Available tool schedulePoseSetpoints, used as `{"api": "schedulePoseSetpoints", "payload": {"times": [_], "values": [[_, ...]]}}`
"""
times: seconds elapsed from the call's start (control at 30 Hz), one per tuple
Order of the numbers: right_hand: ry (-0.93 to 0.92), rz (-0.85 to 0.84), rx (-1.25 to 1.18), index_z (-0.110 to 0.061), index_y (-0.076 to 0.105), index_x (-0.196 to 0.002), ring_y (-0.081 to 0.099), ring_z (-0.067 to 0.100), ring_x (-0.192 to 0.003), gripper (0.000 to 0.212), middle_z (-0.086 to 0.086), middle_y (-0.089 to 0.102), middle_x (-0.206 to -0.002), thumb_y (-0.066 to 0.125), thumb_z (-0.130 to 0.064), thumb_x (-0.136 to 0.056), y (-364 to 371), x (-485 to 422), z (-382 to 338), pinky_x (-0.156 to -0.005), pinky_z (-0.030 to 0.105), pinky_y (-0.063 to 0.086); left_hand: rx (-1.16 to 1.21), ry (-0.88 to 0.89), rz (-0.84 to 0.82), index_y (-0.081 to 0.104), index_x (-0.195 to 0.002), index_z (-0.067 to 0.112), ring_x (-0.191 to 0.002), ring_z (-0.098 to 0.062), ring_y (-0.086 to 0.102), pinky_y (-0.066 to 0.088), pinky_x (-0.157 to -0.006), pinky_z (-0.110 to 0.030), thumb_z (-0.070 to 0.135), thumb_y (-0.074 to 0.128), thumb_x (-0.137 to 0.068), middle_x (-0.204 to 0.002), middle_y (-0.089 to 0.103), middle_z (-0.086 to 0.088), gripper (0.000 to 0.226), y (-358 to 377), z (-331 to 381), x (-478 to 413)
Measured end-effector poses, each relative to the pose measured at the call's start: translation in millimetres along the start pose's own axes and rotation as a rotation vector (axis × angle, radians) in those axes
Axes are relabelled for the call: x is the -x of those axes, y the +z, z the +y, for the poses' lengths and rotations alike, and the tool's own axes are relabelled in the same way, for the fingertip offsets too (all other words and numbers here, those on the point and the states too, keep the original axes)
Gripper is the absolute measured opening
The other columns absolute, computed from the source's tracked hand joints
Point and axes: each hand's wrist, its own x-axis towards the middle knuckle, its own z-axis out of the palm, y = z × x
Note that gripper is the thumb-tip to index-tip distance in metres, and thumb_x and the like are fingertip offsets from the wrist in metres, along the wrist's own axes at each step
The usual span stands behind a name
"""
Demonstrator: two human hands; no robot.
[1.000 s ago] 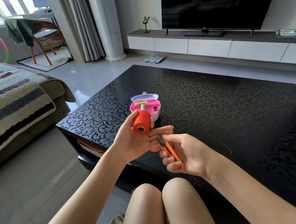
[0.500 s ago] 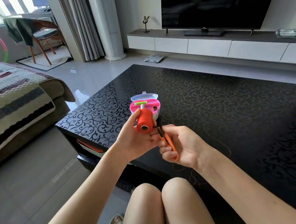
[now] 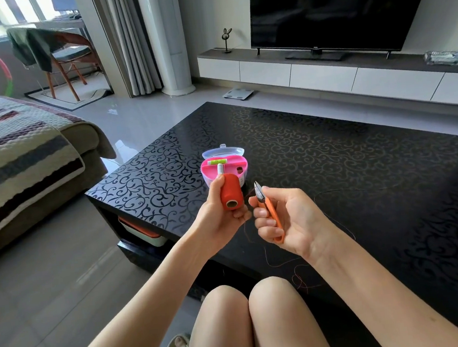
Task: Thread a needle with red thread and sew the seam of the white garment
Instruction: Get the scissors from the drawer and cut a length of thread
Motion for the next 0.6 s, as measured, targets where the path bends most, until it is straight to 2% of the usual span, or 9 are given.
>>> {"api": "schedulePoseSetpoints", "payload": {"times": [0.1, 0.2, 0.27, 0.33, 0.43, 0.5, 0.6], "values": [[-0.024, 0.016, 0.001, -0.003, 0.055, -0.075, 0.030, 0.006, -0.041, 0.032, 0.001, 0.040, -0.053, 0.043, -0.024, -0.096, -2, 1, -2, -0.034, 0.014, 0.020, 0.013, 0.016, 0.038, 0.043, -0.118, 0.011, -0.051, -0.013, 0.035, 0.041, -0.058, -0.027, 0.057, 0.068, -0.067, -0.077, 0.036, -0.010, 0.073, 2, -3, -3], [-0.069, 0.028, 0.012, -0.004, 0.054, -0.072, 0.028, 0.006, -0.040, 0.033, 0.000, 0.039, -0.052, 0.043, -0.024, -0.097, -3, 0, 0, -0.033, 0.014, 0.019, 0.016, 0.047, 0.042, 0.045, -0.118, 0.008, -0.051, -0.012, 0.037, 0.041, -0.050, -0.025, 0.057, 0.074, -0.063, -0.078, 0.039, -0.010, 0.079, 7, -4, -6], [-0.159, 0.057, 0.011, -0.007, 0.053, -0.070, 0.028, 0.005, -0.039, 0.034, -0.002, 0.038, -0.050, 0.044, -0.025, -0.097, -3, 1, -4, -0.032, 0.015, 0.018, 0.007, 0.052, 0.087, 0.049, -0.108, 0.006, -0.047, -0.011, 0.036, 0.038, -0.050, -0.024, 0.057, 0.062, -0.079, -0.069, 0.039, -0.007, 0.060, 12, -3, -7], [-0.338, 0.102, -0.040, -0.009, 0.052, -0.068, 0.027, 0.005, -0.037, 0.035, -0.003, 0.037, -0.047, 0.044, -0.026, -0.098, -8, 6, -21, -0.034, 0.015, 0.016, 0.038, 0.039, 0.233, 0.047, -0.088, 0.010, -0.047, -0.011, 0.029, 0.030, -0.053, -0.026, 0.048, 0.054, -0.091, -0.056, 0.034, -0.002, 0.040, 4, -1, -5], [-0.528, 0.108, -0.059, -0.005, 0.058, -0.075, 0.028, 0.007, -0.041, 0.036, -0.002, 0.040, -0.051, 0.041, -0.027, -0.097, -23, 18, -57, -0.037, 0.017, 0.017, 0.137, -0.032, 0.387, 0.043, -0.083, 0.011, -0.049, -0.013, 0.027, 0.027, -0.054, -0.026, 0.047, 0.053, -0.092, -0.058, 0.031, -0.002, 0.038, -24, 1, 0], [-0.514, 0.128, 0.077, 0.000, 0.061, -0.087, 0.029, 0.006, -0.041, 0.038, 0.000, 0.043, -0.056, 0.043, -0.031, -0.098, -30, 10, -59, -0.037, 0.017, 0.017, 0.180, -0.070, 0.358, 0.043, -0.084, 0.009, -0.045, -0.012, 0.030, 0.028, -0.054, -0.026, 0.048, 0.052, -0.092, -0.062, 0.031, -0.003, 0.040, -29, 5, 2], [-0.485, 0.221, 0.383, 0.000, 0.060, -0.096, 0.025, 0.003, -0.037, 0.027, 0.008, 0.056, -0.073, 0.057, -0.027, -0.093, -32, -22, -27, -0.033, 0.015, 0.014, 0.157, -0.090, 0.186, 0.046, -0.081, 0.008, -0.044, -0.012, 0.032, 0.031, -0.056, -0.026, 0.048, 0.047, -0.093, -0.060, 0.036, -0.003, 0.042, -10, 19, 3]]}}
